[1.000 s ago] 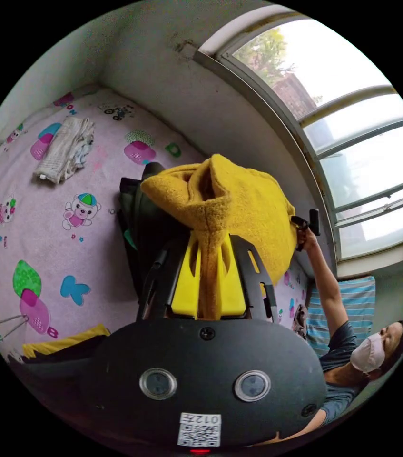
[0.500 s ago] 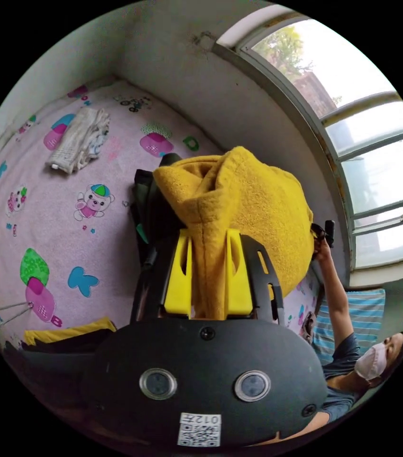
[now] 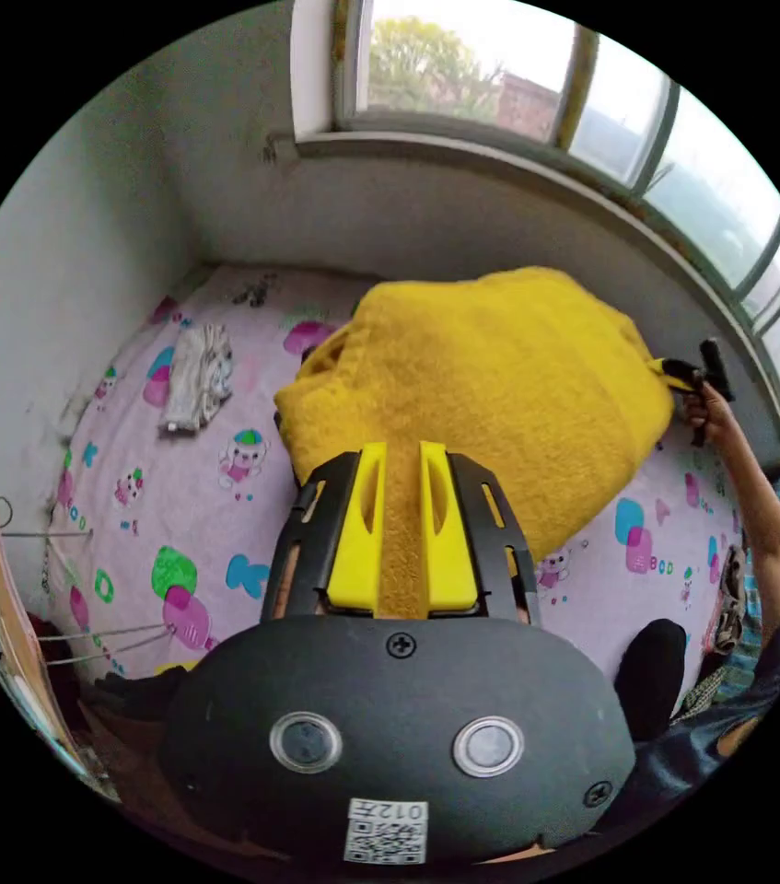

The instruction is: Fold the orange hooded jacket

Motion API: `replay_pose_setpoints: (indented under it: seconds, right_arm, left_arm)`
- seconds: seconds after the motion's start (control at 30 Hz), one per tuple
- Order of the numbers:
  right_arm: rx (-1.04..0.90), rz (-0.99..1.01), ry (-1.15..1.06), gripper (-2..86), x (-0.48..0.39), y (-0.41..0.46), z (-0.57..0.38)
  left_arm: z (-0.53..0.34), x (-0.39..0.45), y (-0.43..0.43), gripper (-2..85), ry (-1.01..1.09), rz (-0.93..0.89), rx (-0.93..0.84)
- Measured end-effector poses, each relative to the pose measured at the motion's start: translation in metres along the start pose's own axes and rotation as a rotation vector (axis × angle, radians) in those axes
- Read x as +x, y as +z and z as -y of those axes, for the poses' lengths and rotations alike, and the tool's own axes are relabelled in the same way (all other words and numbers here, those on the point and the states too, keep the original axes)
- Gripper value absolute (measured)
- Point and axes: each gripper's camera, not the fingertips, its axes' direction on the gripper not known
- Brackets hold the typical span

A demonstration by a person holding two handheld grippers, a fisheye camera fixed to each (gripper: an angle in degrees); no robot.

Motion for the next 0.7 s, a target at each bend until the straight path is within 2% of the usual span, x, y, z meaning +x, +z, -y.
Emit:
replay_pose_setpoints:
  seconds: [0.07, 0.2, 0.27, 0.33, 0.4, 0.47, 0.57, 0.7]
  right_arm:
    - [0.029, -0.055, 0.064, 1.3, 0.008, 0.010, -0.009]
    - [0.048, -0.096, 0.092, 0.6, 0.010, 0.022, -0.026]
    - [0.104, -0.133, 0.068, 0.2, -0.001, 0.014, -0.041]
    - [0.160, -0.209, 0.018, -0.4, -0.018, 0.003, -0.057]
    - [0.197, -0.261, -0.074, -0.6, -0.043, -0.003, -0.077]
    - [0.155, -0.253, -0.196, -0.8, -0.075, 0.008, -0.106]
    - [0.033, -0.292, -0.284, -0.8, -0.100, 0.049, -0.132]
    - [-0.037, -0.504, -0.240, -0.9, -0.097, 0.100, -0.141]
  left_arm:
    - [-0.001, 0.012, 0.018, 3.0, -0.013, 0.048, -0.076]
    - [-0.007, 0.035, 0.013, 1.9, -0.076, 0.045, -0.067]
    - [-0.010, 0.047, -0.005, 1.6, -0.081, 0.101, -0.049]
    - [-0.017, 0.063, -0.033, 1.3, -0.089, 0.145, 0.005]
    - [-0.031, 0.098, -0.075, 1.1, -0.026, 0.063, 0.140]
    - [-0.039, 0.134, -0.096, 1.0, 0.027, 0.006, 0.194]
    - [-0.043, 0.204, -0.097, 0.8, 0.158, -0.016, 0.173]
    - [-0.037, 0.270, -0.052, 0.7, 0.192, 0.146, 0.048]
